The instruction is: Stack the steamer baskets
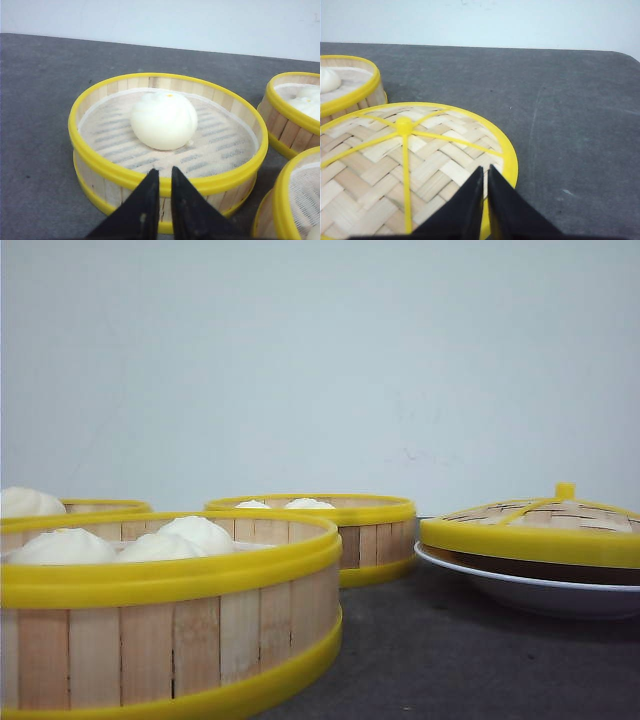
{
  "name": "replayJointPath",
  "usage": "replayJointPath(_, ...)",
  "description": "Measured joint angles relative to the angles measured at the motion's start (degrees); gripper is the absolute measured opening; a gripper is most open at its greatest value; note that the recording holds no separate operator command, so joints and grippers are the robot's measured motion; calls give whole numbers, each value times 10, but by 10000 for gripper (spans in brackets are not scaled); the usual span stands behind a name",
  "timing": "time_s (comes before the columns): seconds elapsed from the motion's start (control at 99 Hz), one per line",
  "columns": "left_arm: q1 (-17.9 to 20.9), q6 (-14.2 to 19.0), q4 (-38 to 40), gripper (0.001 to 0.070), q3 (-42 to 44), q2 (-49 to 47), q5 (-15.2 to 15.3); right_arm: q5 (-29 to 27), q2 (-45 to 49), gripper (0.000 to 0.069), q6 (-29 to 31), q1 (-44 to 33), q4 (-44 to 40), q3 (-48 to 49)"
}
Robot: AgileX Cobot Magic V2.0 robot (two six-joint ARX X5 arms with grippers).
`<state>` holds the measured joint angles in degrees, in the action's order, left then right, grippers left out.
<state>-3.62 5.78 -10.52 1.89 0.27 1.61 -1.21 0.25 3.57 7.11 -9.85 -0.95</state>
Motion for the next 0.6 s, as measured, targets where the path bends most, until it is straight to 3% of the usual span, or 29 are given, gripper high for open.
replayJointPath(0.081,0,22,3,15,0,0,0,8,0,9,21,0,9,0)
replayJointPath(0.202,0,82,11,15,10,0,-1,30,0,9,67,0,29,-9)
replayJointPath(0.333,0,131,-6,15,76,9,-32,37,16,9,100,0,6,-70)
replayJointPath(0.475,0,138,-68,15,183,57,-42,48,71,9,109,0,-33,-177)
replayJointPath(0.596,0,110,-144,15,269,128,-48,57,146,9,102,0,-90,-268)
